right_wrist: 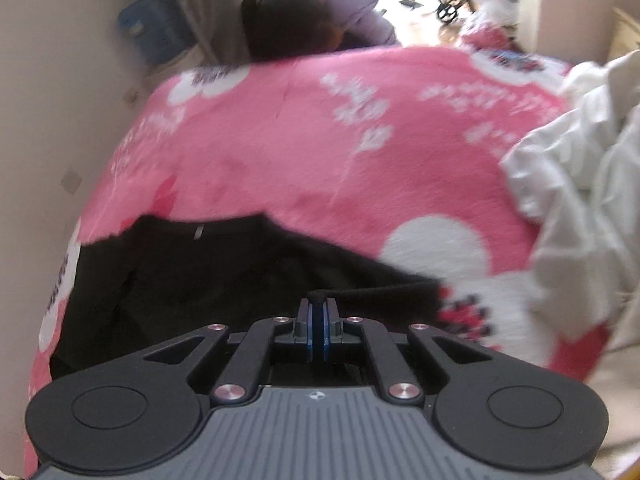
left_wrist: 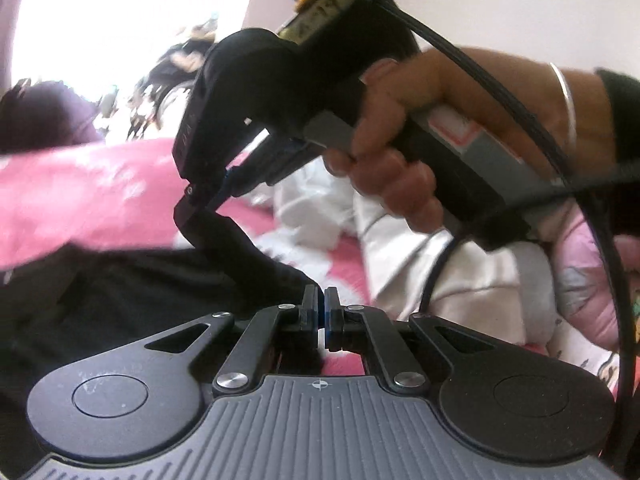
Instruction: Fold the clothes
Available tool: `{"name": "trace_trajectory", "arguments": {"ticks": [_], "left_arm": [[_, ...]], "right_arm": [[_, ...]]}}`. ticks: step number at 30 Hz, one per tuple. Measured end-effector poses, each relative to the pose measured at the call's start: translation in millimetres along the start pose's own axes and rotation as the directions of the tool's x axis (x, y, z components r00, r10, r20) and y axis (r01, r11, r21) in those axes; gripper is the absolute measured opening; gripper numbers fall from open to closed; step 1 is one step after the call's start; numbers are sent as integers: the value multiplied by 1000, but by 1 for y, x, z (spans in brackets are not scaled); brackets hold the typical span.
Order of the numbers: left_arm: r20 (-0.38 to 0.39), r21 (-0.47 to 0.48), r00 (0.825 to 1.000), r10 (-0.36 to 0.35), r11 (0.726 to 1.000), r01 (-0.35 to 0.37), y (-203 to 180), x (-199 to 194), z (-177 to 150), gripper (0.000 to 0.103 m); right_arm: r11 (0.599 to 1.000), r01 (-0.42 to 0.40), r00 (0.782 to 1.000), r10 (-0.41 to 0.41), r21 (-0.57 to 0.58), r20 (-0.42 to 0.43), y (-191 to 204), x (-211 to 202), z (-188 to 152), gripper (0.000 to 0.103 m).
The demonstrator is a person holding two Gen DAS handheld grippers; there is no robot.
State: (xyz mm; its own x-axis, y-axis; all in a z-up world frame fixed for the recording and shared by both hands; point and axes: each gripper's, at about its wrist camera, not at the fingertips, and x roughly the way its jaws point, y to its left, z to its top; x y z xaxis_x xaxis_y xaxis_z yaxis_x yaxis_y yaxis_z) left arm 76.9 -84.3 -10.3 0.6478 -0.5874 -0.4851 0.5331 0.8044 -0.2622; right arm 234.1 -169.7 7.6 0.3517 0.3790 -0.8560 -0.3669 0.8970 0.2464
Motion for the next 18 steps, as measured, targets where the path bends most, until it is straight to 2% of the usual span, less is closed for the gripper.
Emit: {"name": "trace_trajectory", "arguments": {"ticks": [2, 4, 6, 8, 11, 13, 15, 18], "left_arm": [[-40, -35, 999, 6, 999, -7, 12, 0, -8, 2], [-69, -52, 998, 8, 999, -12, 21, -2, -15, 3], [-84, -54, 996, 4, 998, -9, 25, -7, -18, 9], [-92, -60, 996, -4, 998, -2, 28, -11, -17, 27], [-105, -54, 994, -13, 999, 7, 31, -23, -11, 30], [-122, -12, 993, 4, 1000, -6, 32, -32, 0, 30], [-151, 75, 987, 49, 996, -38, 35, -41, 16, 30], [-201, 252, 964, 172, 960, -118, 39, -44, 47, 32]], "right_arm": [[999, -34, 999, 34, 19, -19, 4, 18, -7, 12], [996, -75, 997, 76, 49, -4, 1, 24, -12, 25], [989, -121, 992, 117, 81, 51, -8, 15, -17, 27], [977, -172, 980, 156, 129, 124, -25, -6, -22, 28], [953, -226, 958, 181, 202, 222, -53, -50, -34, 28], [956, -208, 958, 156, 207, 242, -63, -76, -47, 31], [964, -174, 963, 124, 199, 241, -70, -97, -61, 31], [976, -138, 972, 101, 168, 210, -67, -106, -92, 31]]}}
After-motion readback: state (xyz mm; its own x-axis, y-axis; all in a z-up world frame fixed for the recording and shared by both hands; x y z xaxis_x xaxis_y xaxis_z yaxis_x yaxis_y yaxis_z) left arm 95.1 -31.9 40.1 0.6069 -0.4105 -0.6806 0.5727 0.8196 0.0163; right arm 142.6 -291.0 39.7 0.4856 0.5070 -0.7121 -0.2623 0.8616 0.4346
